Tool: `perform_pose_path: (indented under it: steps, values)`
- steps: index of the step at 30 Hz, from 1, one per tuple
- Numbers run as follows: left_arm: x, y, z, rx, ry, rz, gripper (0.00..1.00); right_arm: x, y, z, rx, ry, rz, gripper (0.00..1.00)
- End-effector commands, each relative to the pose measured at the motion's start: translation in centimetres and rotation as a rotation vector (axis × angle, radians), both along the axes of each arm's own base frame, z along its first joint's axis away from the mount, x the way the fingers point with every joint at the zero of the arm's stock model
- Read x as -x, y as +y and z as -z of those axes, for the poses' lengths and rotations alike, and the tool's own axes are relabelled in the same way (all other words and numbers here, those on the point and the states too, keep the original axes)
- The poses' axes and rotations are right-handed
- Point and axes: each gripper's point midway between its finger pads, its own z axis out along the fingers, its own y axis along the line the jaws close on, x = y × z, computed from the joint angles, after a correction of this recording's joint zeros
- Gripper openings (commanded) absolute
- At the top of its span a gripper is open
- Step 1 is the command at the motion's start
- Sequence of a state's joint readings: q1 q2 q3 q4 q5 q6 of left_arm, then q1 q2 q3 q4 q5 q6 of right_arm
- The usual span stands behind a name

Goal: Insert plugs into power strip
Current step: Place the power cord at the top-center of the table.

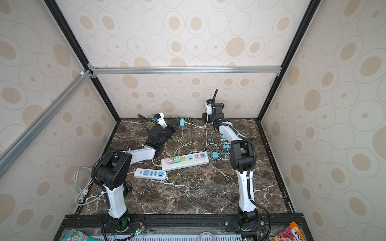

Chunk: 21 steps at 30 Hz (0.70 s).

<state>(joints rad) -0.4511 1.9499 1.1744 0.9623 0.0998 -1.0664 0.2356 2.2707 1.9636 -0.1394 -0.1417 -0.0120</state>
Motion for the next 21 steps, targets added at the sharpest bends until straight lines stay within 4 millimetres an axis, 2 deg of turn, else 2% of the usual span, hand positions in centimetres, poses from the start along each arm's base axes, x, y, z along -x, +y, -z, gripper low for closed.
perform_pose_path:
  steps: [1,3,6,11,15,18,21]
  values:
    - [-1.1,0.9,-4.9,0.062,-0.113,-0.058,0.0,2.3,-1.4,2.9,0.114,0.17,0.006,0.78]
    - [-1.4,1.0,-5.3,0.04,-0.12,-0.071,0.0,3.3,-3.2,3.9,0.194,0.215,0.05,0.85]
    - [-1.4,1.1,-5.6,0.02,-0.128,-0.082,0.0,5.5,-4.9,5.0,0.269,0.27,0.041,0.86]
    - [-1.1,0.9,-5.3,0.006,-0.115,-0.062,0.0,10.3,-5.4,5.6,0.315,0.293,-0.069,0.85]
    - [-1.0,0.9,-5.2,-0.013,-0.106,-0.064,0.0,13.6,-5.6,4.6,0.271,0.289,-0.073,0.86]
    - [-0.8,0.7,-5.3,-0.033,-0.107,-0.044,0.0,16.0,-4.7,3.0,0.141,0.29,-0.073,0.86]
    - [-0.2,-0.4,-5.7,-0.03,-0.119,0.025,0.0,18.1,-0.7,-0.4,-0.167,0.295,-0.154,0.83]
